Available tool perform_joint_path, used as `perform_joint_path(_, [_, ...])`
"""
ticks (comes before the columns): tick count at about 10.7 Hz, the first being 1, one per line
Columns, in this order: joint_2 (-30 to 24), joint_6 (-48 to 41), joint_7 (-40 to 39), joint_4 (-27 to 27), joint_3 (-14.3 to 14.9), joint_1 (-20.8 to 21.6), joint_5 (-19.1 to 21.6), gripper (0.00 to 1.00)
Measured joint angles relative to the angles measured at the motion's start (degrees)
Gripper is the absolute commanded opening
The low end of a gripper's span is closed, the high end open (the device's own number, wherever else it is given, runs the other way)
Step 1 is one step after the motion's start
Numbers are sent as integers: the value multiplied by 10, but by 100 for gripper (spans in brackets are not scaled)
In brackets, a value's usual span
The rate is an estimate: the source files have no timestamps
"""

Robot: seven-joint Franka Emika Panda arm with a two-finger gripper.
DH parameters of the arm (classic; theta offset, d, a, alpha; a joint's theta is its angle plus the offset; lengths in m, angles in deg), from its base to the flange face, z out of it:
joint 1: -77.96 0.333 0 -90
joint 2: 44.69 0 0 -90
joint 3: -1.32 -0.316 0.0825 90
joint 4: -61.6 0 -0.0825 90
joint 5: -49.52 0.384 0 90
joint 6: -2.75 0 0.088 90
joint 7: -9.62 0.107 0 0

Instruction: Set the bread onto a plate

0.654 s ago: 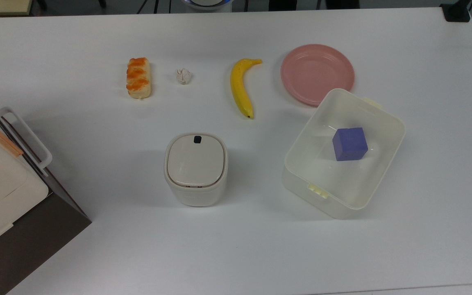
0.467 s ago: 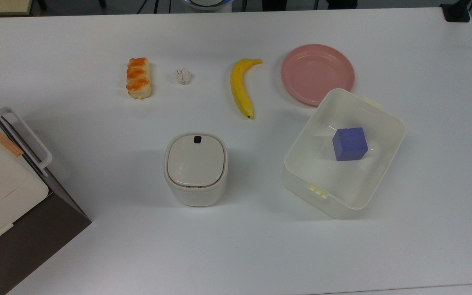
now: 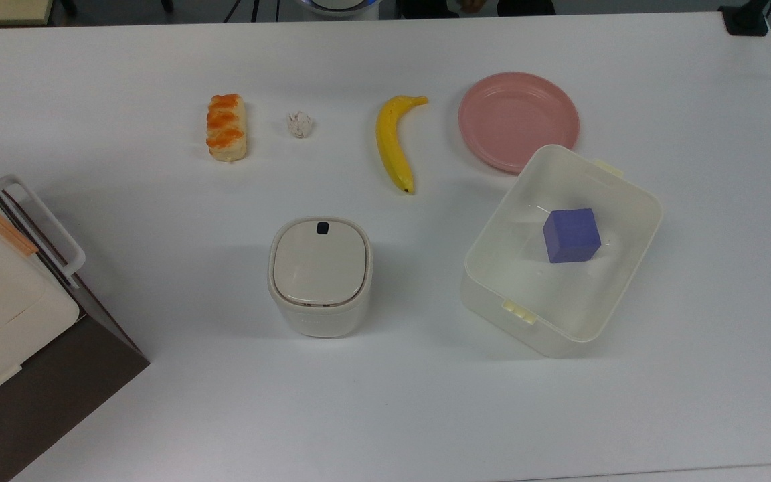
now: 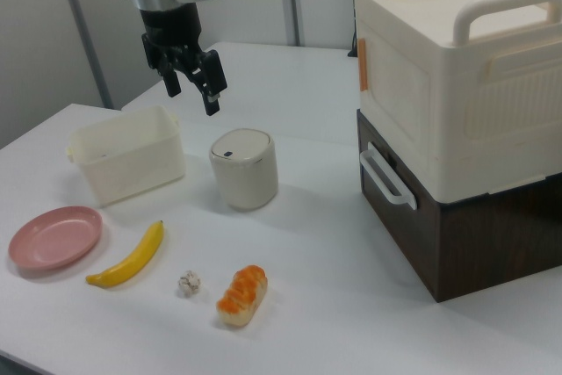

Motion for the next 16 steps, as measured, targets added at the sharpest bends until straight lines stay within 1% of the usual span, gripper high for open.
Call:
perform_joint_path(4, [0,0,-49,0,1,-1,0,100])
perform_joint_path(5, [0,0,-49,0,2,-1,0,100])
perform_joint_path(8, [0,0,-52,0,21,-3,0,100])
perform_joint_path(12, [0,0,-54,0,22,-3,0,100])
perform_joint_path(16, [0,0,-81,0,30,-5,0,100])
